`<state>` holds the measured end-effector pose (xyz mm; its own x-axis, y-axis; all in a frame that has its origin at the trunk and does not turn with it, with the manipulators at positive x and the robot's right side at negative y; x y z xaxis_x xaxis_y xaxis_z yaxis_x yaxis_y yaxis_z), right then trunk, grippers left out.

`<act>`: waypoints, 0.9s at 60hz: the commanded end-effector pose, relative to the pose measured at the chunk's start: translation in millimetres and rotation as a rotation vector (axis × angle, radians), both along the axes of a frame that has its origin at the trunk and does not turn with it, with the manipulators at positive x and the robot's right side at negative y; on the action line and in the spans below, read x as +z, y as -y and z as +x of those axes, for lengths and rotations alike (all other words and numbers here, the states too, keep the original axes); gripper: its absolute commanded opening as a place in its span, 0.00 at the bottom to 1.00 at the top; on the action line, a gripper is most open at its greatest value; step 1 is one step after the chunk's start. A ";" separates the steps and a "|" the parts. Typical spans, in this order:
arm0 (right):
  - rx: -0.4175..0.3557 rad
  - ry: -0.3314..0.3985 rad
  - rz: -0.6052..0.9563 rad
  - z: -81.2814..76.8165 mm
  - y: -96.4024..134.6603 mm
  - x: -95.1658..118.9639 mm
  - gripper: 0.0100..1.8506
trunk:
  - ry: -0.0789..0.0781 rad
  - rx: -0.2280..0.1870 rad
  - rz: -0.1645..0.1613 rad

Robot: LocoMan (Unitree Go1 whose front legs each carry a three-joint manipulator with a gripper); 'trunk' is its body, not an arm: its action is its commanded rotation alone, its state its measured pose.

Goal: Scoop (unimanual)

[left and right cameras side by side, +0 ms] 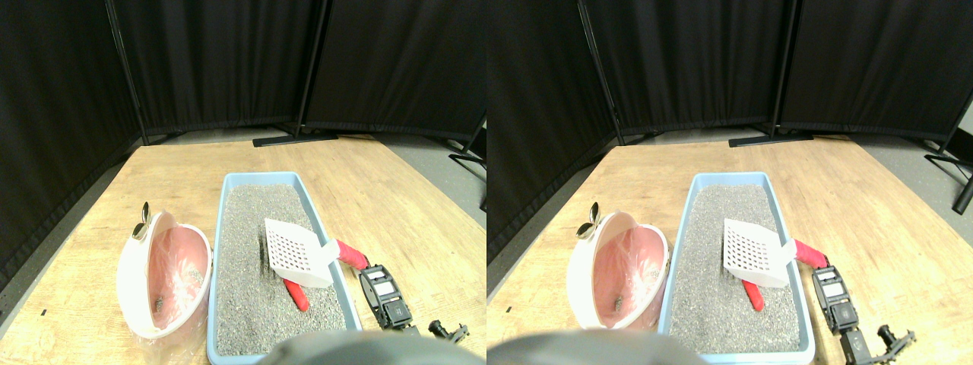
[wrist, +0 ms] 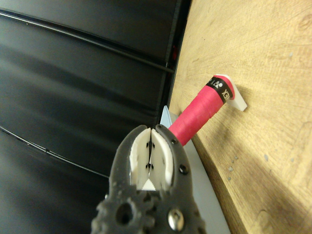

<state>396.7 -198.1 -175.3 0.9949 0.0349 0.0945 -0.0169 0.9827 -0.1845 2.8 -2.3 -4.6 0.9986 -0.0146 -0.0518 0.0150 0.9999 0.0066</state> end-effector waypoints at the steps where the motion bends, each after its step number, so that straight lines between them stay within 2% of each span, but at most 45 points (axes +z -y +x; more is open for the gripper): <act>1: -0.003 0.042 -0.008 0.4 -0.6 8.1 0.24 | 0.002 0.008 -0.005; 17: 0.016 0.068 0.017 2.4 1.4 8.1 0.23 | 0.000 0.001 -0.005; 30: 0.039 0.072 0.068 3.5 5.5 9.8 0.33 | 0.001 -0.001 -0.007; 36: 0.072 0.052 0.141 7.2 9.3 10.2 0.43 | -0.002 0.001 -0.009; 42: 0.095 0.047 0.187 11.8 11.8 7.7 0.49 | -0.002 0.001 -0.009; 54: 0.099 -0.018 0.320 19.9 15.3 2.6 0.52 | -0.004 0.004 -0.012</act>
<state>412.7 -212.9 -178.5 0.9940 0.0915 0.0597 -0.0975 0.9895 0.1065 -1.1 -2.7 -5.1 0.9985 -0.0160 -0.0532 0.0164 0.9998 0.0076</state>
